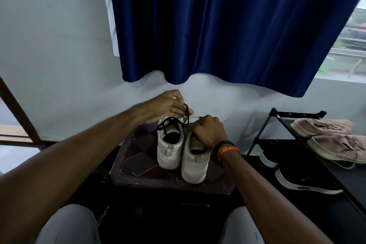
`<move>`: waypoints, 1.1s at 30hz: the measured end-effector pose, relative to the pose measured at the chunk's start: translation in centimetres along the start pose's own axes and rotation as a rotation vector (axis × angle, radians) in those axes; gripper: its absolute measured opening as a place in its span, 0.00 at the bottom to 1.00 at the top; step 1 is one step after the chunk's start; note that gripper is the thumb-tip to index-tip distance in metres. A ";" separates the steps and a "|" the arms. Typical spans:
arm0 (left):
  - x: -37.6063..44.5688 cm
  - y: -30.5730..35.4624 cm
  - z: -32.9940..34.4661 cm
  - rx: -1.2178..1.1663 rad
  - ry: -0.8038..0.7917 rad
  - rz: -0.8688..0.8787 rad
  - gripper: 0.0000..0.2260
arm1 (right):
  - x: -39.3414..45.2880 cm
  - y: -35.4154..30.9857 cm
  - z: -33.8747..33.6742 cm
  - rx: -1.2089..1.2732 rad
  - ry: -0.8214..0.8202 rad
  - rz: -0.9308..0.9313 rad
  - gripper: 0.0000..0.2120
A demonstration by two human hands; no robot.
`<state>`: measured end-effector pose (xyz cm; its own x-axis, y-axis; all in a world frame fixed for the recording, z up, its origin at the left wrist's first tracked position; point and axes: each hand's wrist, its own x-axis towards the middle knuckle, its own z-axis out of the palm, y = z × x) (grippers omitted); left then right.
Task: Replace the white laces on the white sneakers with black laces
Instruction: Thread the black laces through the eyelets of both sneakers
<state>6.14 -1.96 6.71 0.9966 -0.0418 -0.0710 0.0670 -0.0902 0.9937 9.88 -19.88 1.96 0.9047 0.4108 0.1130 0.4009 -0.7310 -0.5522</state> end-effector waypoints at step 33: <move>3.2 -1.2 3.1 1.323 -0.081 0.056 0.16 | -0.4 1.0 1.0 0.425 0.062 0.162 0.03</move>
<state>9.12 -5.10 5.02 0.9877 -0.1318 -0.0843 -0.1166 -0.9793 0.1653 9.77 -20.26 0.51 0.9629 0.2672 0.0392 0.1706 -0.4893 -0.8553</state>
